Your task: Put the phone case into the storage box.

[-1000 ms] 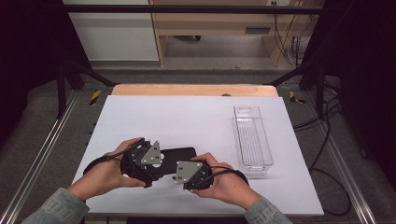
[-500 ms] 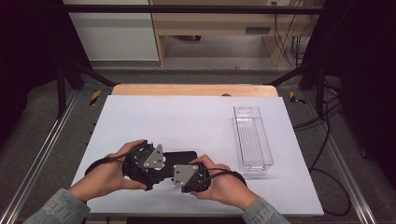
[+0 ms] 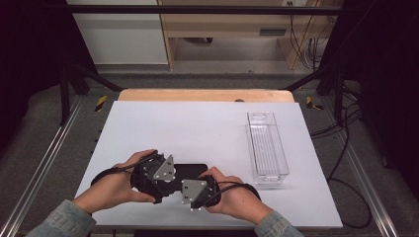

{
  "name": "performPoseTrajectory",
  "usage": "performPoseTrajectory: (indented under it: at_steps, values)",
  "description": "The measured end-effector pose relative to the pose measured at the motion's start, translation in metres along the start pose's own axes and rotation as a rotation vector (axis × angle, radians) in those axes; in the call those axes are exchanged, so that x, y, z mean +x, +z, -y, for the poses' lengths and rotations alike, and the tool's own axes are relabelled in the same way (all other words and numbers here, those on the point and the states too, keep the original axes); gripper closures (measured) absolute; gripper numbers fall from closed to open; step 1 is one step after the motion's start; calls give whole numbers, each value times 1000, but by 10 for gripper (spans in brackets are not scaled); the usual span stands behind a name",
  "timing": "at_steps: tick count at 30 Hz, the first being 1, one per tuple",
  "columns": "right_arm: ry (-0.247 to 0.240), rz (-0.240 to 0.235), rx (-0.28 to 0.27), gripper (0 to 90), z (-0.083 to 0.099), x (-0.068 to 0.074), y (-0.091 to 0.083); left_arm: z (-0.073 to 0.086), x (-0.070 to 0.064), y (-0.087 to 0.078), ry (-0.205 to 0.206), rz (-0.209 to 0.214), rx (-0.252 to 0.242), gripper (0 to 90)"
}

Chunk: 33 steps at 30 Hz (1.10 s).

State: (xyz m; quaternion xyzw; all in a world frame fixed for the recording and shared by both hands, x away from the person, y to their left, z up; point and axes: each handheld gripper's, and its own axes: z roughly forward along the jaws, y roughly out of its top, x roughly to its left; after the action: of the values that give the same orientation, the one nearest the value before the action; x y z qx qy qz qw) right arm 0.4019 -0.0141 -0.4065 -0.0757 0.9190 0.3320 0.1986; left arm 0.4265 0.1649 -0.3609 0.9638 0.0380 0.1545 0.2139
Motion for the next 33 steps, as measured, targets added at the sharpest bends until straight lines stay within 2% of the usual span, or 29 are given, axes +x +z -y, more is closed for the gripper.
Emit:
performPoseTrajectory:
  at_steps: [3, 7, 14, 18, 21, 22, 24, 26, 33]
  values:
    - [8, -19, -11, 872, 1, 2, 1, 1, 2, 1, -17, 24, 0, 145]
    - [29, -17, -26, 873, 3, 1, 0, 3, 2, -1, -33, 6, -29, 125]
    - [68, 24, -25, 876, 12, -3, 0, 16, 12, -14, -144, -39, -128, 86]
    - [106, 54, -21, 876, 21, -8, -2, 34, 20, -24, -263, -78, -228, 67]
    - [140, 89, -19, 876, 29, -13, 0, 46, 23, -25, -317, -121, -262, 64]
    - [164, 104, -19, 876, 32, -14, 0, 48, 23, -25, -328, -134, -269, 64]
    - [183, 120, -24, 876, 36, -17, 1, 54, 24, -26, -340, -167, -286, 64]
    - [204, 134, -20, 876, 39, -19, 1, 60, 25, -26, -355, -182, -297, 64]
    - [231, 168, -22, 876, 44, -24, 1, 73, 29, -26, -415, -222, -328, 57]
